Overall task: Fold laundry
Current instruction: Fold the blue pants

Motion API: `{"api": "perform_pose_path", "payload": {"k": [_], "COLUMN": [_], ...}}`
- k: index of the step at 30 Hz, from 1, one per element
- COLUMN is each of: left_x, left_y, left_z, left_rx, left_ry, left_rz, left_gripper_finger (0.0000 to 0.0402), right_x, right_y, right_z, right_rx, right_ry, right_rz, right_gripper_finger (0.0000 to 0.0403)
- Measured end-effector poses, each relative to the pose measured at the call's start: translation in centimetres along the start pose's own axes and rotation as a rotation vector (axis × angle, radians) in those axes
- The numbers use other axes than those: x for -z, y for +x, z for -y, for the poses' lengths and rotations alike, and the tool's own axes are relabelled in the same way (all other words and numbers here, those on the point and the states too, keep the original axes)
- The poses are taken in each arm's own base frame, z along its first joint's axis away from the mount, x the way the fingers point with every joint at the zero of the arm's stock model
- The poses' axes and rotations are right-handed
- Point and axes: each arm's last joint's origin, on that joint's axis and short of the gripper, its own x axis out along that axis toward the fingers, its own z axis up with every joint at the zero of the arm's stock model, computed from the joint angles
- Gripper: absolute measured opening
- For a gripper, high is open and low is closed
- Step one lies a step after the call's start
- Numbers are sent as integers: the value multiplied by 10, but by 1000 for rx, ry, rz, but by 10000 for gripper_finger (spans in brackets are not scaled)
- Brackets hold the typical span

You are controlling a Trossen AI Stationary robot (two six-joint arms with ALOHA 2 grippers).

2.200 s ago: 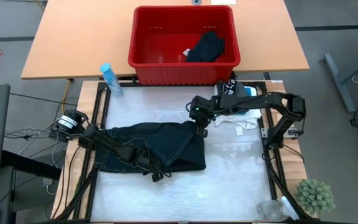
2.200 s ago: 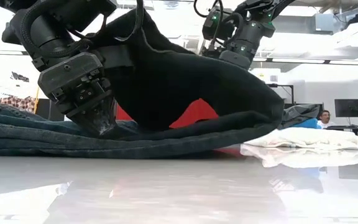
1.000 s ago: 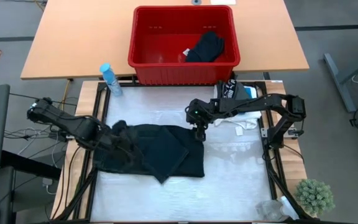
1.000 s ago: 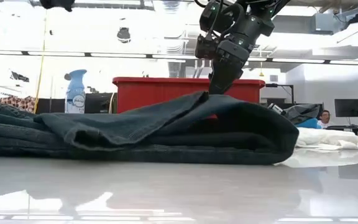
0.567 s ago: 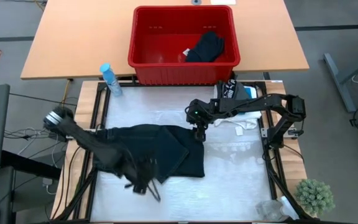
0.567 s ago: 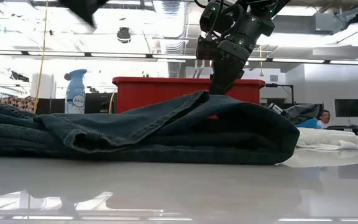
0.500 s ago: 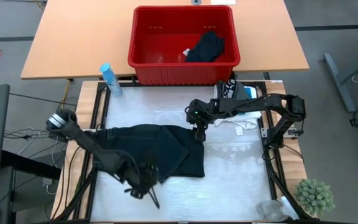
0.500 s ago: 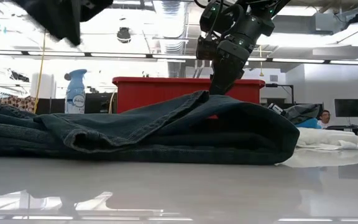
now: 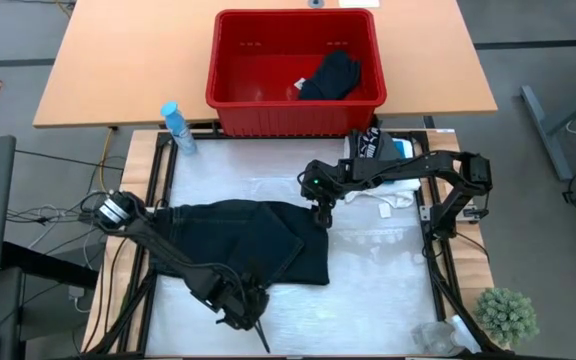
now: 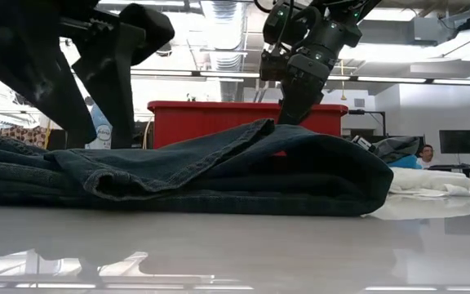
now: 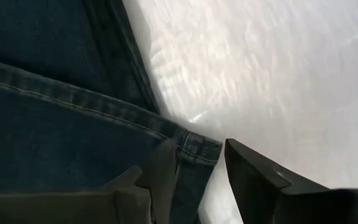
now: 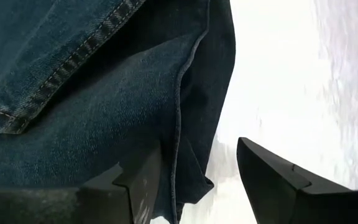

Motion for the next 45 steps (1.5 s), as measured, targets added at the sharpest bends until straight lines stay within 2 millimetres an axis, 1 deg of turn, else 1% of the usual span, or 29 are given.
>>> {"api": "perform_pose_path", "payload": {"k": [3,6,9,14,16,19,20,25,29,33,36,41,43,45], "left_x": [1,0,0,0,0,6,5,3,9,11,12,19,18,18], "left_y": [0,0,0,0,5,12,13,14,19,20,20,34,35,38], "left_z": [0,-1,-1,-2,0,2,3,4,6,7,6,4,2,1], "left_rx": [2,-56,-29,-26,-29,-6,-1,-22,-20,-1,-21,-51,-49,-28], "left_ry": [15,21,55,57,61,65,61,72,73,106,106,109,89,72], "left_rz": [-6,5,4,4,7,-31,-22,-8,-4,-16,-17,-71,-72,-68], "left_gripper_finger": [137,140,140,140,140,140,140,140,140,140,140,140,135,121], "right_x": [0,0,0,2,3,3,3,3,3,3,3,3,3,4], "right_y": [0,0,0,0,0,0,0,0,0,0,0,0,0,0], "right_z": [0,0,0,0,0,0,0,0,0,0,0,0,0,0], "right_rx": [0,0,0,-1,-1,-1,-1,-1,-1,-1,-1,-1,-1,-1], "right_ry": [0,0,0,1,2,2,2,2,2,2,3,3,4,4], "right_rz": [0,0,-2,-22,-27,-29,-29,-28,-29,-29,-29,-32,-35,-36], "right_gripper_finger": [234,234,234,234,234,234,234,234,234,234,234,234,234,234]}}
